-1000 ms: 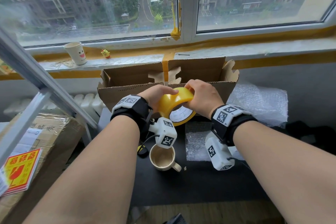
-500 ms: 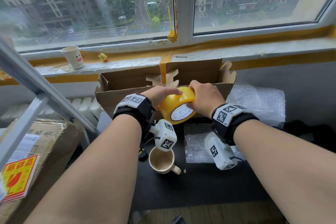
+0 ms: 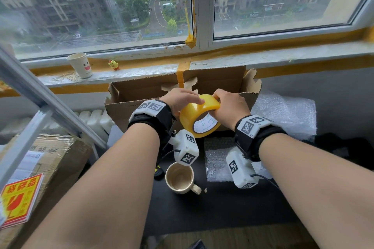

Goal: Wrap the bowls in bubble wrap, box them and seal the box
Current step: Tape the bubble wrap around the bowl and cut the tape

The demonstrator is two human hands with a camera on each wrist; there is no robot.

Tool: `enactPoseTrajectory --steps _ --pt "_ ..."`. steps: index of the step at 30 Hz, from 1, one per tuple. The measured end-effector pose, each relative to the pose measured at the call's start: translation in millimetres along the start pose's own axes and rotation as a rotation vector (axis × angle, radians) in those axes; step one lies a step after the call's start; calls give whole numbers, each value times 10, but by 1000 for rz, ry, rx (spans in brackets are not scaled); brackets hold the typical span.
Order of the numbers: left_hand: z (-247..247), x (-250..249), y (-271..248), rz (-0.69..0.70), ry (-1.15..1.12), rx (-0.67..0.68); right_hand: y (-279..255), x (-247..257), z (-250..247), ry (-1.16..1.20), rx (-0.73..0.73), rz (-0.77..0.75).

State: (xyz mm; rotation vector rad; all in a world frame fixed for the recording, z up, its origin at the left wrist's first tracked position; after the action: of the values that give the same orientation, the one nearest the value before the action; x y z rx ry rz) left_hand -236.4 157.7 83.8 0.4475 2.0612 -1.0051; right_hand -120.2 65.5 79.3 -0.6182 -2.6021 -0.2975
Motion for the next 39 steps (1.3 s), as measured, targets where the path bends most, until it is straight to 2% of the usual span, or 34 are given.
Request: enactPoseTrajectory --steps 4,6,8,10,12,15,19,28,32,39 --pt "83 227 267 -165 4 119 21 139 -64 -77 -66 -127" --pt "91 290 384 -182 -10 131 19 142 -79 -58 -93 -129" --pt "110 205 236 -155 -53 135 22 109 -100 -20 -120 -103" --pt "128 99 15 -109 -163 142 45 -20 -118 58 -118 -8" --pt "141 78 -50 -83 -245 145 86 -154 -71 107 -42 84" --pt "167 3 -139 -43 -281 155 129 -119 0 44 58 33" --pt "144 -97 -66 -15 -133 86 98 -22 -93 -45 -13 -36" --pt "154 -116 24 -2 5 52 80 116 -221 -185 -87 -161" --pt "144 -198 -18 19 2 60 90 124 -263 -152 -120 -152" --pt "70 -244 -92 40 -97 100 80 -8 -282 41 -140 -40"
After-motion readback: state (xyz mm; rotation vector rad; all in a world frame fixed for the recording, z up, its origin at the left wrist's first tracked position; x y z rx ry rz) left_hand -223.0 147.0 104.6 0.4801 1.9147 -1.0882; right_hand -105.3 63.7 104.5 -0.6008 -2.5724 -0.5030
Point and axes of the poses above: each hand's wrist, its own y-axis towards the middle knuckle, its own z-axis out of the palm, x = y × z, the point moved 8 cm from there along y, towards the middle knuckle, and after that the axes turned 6 degrees about -z, right-handed, at the moved point
